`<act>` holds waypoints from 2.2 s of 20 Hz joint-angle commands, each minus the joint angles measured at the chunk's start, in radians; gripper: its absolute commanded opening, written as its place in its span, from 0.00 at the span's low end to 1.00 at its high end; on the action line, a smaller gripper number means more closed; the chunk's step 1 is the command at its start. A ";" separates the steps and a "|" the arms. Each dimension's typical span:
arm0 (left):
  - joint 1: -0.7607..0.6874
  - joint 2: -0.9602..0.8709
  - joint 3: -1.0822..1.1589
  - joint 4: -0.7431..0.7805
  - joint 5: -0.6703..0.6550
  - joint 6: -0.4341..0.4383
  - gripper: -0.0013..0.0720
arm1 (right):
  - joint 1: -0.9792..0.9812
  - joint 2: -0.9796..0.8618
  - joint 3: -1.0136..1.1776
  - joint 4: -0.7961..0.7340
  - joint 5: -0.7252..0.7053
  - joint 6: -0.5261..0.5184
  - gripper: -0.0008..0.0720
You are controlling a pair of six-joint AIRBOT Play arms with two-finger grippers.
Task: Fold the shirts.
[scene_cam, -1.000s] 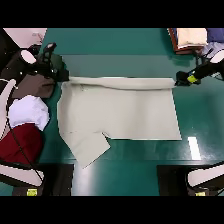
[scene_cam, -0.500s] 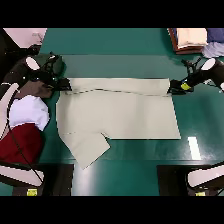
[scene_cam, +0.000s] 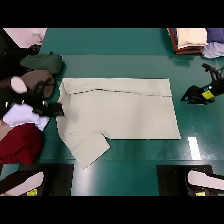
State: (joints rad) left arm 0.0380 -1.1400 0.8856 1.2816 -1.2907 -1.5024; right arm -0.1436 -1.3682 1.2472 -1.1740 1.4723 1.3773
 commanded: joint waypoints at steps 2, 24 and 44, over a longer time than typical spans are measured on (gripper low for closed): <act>0.000 0.230 -0.311 -0.070 -0.045 -0.047 0.70 | -0.045 0.125 -0.129 0.083 -0.026 -0.033 0.71; 0.000 0.264 -0.387 -0.318 0.103 0.021 0.05 | -0.190 0.135 -0.396 0.021 0.027 -0.087 0.71; -0.065 0.603 -0.359 -0.322 -0.196 -0.080 0.05 | -0.119 0.484 -0.549 -0.164 0.172 -0.037 0.03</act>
State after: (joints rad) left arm 0.0021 -0.6724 0.5251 0.9665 -1.3777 -1.5024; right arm -0.2668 -1.0283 0.6983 -1.2732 1.5562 1.3003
